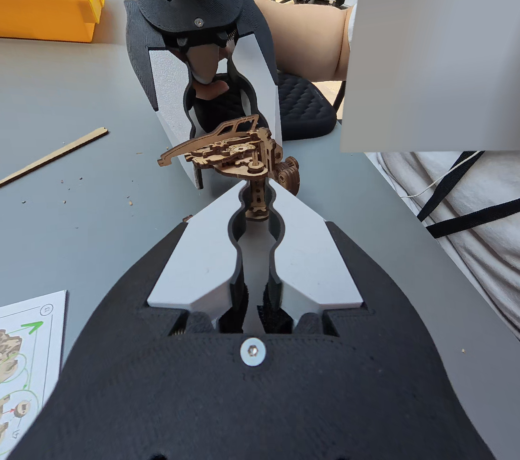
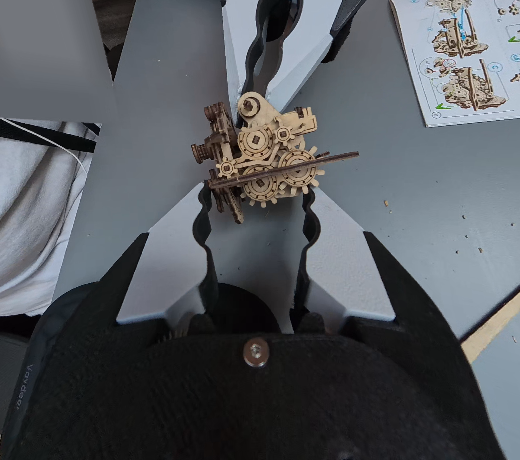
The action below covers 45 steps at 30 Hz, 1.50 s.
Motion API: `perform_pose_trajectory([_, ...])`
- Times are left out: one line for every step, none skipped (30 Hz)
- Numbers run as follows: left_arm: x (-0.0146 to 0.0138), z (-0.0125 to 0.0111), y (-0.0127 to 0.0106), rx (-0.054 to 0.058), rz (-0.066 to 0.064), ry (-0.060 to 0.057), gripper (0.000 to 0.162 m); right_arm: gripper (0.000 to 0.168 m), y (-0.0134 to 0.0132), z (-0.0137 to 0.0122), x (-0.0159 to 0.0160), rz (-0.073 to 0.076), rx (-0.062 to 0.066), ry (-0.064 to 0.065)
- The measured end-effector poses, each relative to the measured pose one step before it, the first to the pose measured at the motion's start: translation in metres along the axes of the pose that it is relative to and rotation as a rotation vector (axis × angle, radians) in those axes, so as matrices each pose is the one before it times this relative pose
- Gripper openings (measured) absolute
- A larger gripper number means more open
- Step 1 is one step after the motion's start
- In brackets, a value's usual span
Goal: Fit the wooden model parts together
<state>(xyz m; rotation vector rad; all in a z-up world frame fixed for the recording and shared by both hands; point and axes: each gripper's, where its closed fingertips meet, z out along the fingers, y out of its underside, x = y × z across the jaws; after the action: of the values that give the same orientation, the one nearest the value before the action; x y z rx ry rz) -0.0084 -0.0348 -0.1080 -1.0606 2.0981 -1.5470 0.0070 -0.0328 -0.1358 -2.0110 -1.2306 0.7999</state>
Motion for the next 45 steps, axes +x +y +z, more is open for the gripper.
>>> perform_pose_trajectory([0.00065,0.00003,0.00005,-0.0005,-0.0021,0.0031,0.008,0.064,0.00008,-0.00006,-0.0002,-0.0059,-0.003,0.0015])
perform_pose_trajectory([0.00004,-0.00006,-0.00002,0.0001,-0.0043,-0.0004,0.008,0.064,0.00019,-0.00021,0.00001,-0.0042,-0.0033,0.0027])
perform_pose_trajectory([-0.00099,-0.00013,0.00021,-0.0007,-0.006,-0.0049,0.008,0.064,0.00067,-0.0005,0.00017,-0.0028,-0.0053,0.0029])
perform_pose_trajectory([-0.00091,-0.00039,0.00039,-0.0029,-0.0076,-0.0027,0.008,0.063,0.00071,-0.00057,0.0,-0.003,-0.0039,0.0007])
perform_pose_trajectory([-0.00058,-0.00074,0.00044,-0.0028,-0.0041,-0.0001,0.008,0.062,0.00053,-0.00048,0.00001,-0.0042,-0.0021,0.0015])
perform_pose_trajectory([-0.00007,-0.00067,0.00076,-0.0043,0.0,0.0027,0.008,0.061,0.0003,-0.00027,-0.00023,-0.0039,0.0001,-0.0002])
perform_pose_trajectory([0.00025,-0.00114,0.00071,-0.009,0.0002,0.0052,0.008,0.059,-0.00005,-0.00002,-0.00023,0.0005,0.0023,-0.0017])
perform_pose_trajectory([0.0006,-0.00194,0.00017,-0.0116,0.0003,0.0059,0.009,0.056,0.00079,0.00017,0.00012,0.0021,-0.0042,-0.001])
perform_pose_trajectory([0.00045,-0.00216,0.00022,-0.0121,0.0013,0.0051,0.008,0.049,0.00202,0.00028,0.00072,-0.0026,-0.0121,0.0025])
perform_pose_trajectory([-0.00028,-0.00173,0.00059,-0.0123,0.0003,-0.0001,0.009,0.04,0.00217,0.00021,0.00014,-0.0096,-0.0133,0.0002])
perform_pose_trajectory([-0.00069,-0.0013,0.00038,-0.0064,0.003,-0.0033,0.009,0.039,0.00074,0.00044,0.00115,-0.0087,-0.0029,0.0079])
perform_pose_trajectory([0.0002,-0.00066,0.00066,-0.0041,0.0079,0.0008,0.008,0.04,-0.00069,0.00003,0.0006,-0.0052,0.0056,0.004])
perform_pose_trajectory([-0.00054,-0.0002,0.00043,-0.0006,0.0047,-0.0032,0.007,0.041,-0.00157,-0.00015,-0.00024,0.0018,0.0108,-0.0021])
perform_pose_trajectory([-0.00115,-0.0001,-0.00007,0.0023,-0.0038,-0.0063,0.006,0.044,-0.0019,-0.00069,0.00011,0.0105,0.0121,-0.0015])
perform_pose_trajectory([-0.00151,0.0001,-0.00027,0.0042,-0.0095,-0.0075,0.006,0.047,-0.00234,-0.00149,0.00115,0.0182,0.0141,0.0047])
perform_pose_trajectory([-0.00091,-0.0002,-0.0001,0.0043,-0.0092,-0.0044,0.006,0.05,-0.00316,-0.00237,0.00074,0.0229,0.0199,0.0023])
perform_pose_trajectory([-0.00013,-0.00048,0.00028,0.0012,-0.0044,-0.0016,0.006,0.052,-0.00488,-0.00308,-0.00007,0.0312,0.0313,-0.0023])
perform_pose_trajectory([-0.00066,-0.00097,0.00059,0.001,-0.0008,-0.0099,0.006,0.053,-0.0054,-0.00311,0.00051,0.0433,0.0349,0.0016])
perform_pose_trajectory([-0.00144,-0.00106,0.0007,0.0026,-0.0044,-0.0178,0.006,0.055,-0.00494,-0.00213,0.00329,0.0682,0.0321,0.0184])
perform_pose_trajectory([-0.00118,-0.00102,0.00068,0.0052,-0.0109,-0.0174,0.006,0.06,-0.00411,-0.00043,-0.00189,0.075,0.0265,-0.0114])
perform_pose_trajectory([-0.00051,-0.00068,0.00054,0.0086,-0.0162,-0.0129,0.006,0.064,-0.00147,0.00154,-0.00334,0.0705,0.0101,-0.0131])
perform_pose_trajectory([-0.00067,-0.00064,0.00035,0.0107,-0.0186,-0.0136,0.006,0.065,0.00025,0.0024,-0.00025,0.0628,0.0009,0.0112])
perform_pose_trajectory([-0.00123,-0.00028,-0.00013,0.0118,-0.0178,-0.0149,0.006,0.068,0.00025,0.00333,-0.00037,0.0483,0.0017,0.016])
perform_pose_trajectory([-0.00073,0.00015,-0.00045,0.0092,-0.013,-0.0103,0.006,0.072,-0.00045,0.00386,-0.00085,0.0298,0.0099,0.0207])
perform_pose_trajectory([-0.00088,0.00053,-0.00059,0.0042,-0.0071,-0.0095,0.006,0.073,-0.00121,0.00292,0.00239,0.029,0.0184,0.0407])
perform_pose_trajectory([-0.00042,0.00096,-0.00105,0.0032,-0.0054,-0.007,0.006,0.074,-0.00073,0.00197,0.00149,0.0207,0.0133,0.0338])
perform_pose_trajectory([0.00045,0.00128,-0.00114,0.0021,-0.0036,-0.0039,0.006,0.075,-0.00048,0.00127,0.00125,0.0105,0.0097,0.03])
perform_pose_trajectory([0.00104,0.00131,-0.00049,-0.0002,0.0005,-0.003,0.006,0.071,-0.00052,0.00016,0.00201,0.016,0.0116,0.0295])
perform_pose_trajectory([0.00119,0.00088,-0.00058,-0.0011,-0.002,-0.0023,0.006,0.066,0.00012,-0.00023,0.00178,0.0157,0.0069,0.0237])
perform_pose_trajectory([0.00202,0.0008,0.00005,-0.0037,-0.0001,0.0024,0.006,0.064,0.00087,-0.00042,-0.00029,0.0016,0.0031,0.0065])
perform_pose_trajectory([0.00255,0.00055,0.00045,-0.0038,0.0068,0.0049,0.006,0.062,0.00106,-0.00063,-0.0007,-0.0032,0.0009,-0.0007])
perform_pose_trajectory([0.0021,0.00007,0.00042,-0.0017,0.0073,0.0046,0.009,0.06,0.00126,-0.00053,-0.00046,0.0002,-0.0019,-0.0015])
perform_pose_trajectory([0.00212,-0.00063,0.00066,-0.0021,0.0029,0.0088,0.01,0.059,0.0011,-0.00042,-0.00154,-0.0007,-0.0024,-0.008])
perform_pose_trajectory([0.00247,-0.00093,0.00058,-0.0031,0.0006,0.0161,0.01,0.058,0.00089,-0.00026,-0.00111,-0.008,-0.002,-0.0014])
perform_pose_trajectory([0.00194,-0.00082,0.00017,-0.0015,-0.0018,0.0165,0.011,0.058,0.00011,-0.00014,-0.00082,-0.0158,-0.0001,0.0037])
perform_pose_trajectory([0.0018,-0.00034,-0.00004,0.0009,-0.0031,0.0164,0.011,0.058,0.00003,-0.00029,-0.00066,-0.0221,-0.0019,0.0066])
perform_pose_trajectory([0.00255,-0.00008,0.0,0.0025,-0.0031,0.0217,0.012,0.058,0.0006,-0.00029,-0.001,-0.022,-0.0065,0.0037])
perform_pose_trajectory([0.00215,-0.0001,0.00037,0.0028,-0.008,0.0226,0.016,0.057,0.00014,-0.00066,-0.00025,-0.0154,-0.0053,0.0069])
perform_pose_trajectory([0.00087,-0.00048,0.00029,0.0039,-0.0154,0.0194,0.017,0.057,-0.00035,-0.00058,-0.00007,-0.0136,-0.0031,0.0062])
perform_pose_trajectory([0.00097,-0.0008,-0.00005,0.0066,-0.0202,0.0216,0.016,0.057,-0.00025,-0.0002,-0.00044,-0.0146,-0.0027,0.0037])
perform_pose_trajectory([0.00044,-0.00068,0.00067,0.0031,-0.0193,0.0201,0.014,0.057,0.00025,0.00014,-0.00092,-0.0127,-0.0065,-0.0001])
perform_pose_trajectory([-0.00048,-0.00049,0.00074,0.0014,-0.0142,0.0116,0.007,0.056,0.00002,0.0003,-0.00127,-0.0166,-0.0051,-0.002])
perform_pose_trajectory([-0.00016,-0.00004,0.0002,0.0042,-0.0117,0.0091,0.006,0.056,0.0004,0.00027,0.00018,-0.0165,-0.0055,0.008])
perform_pose_trajectory([0.00005,0.00031,-0.00007,0.0022,-0.0081,0.0047,0.005,0.056,0.00001,-0.00006,0.00017,-0.0048,-0.0032,0.0048])
perform_pose_trajectory([-0.00069,0.00038,0.00027,-0.0033,0.0007,-0.0053,0.005,0.057,-0.00002,-0.00058,0.00074,0.0004,-0.0018,0.0039])
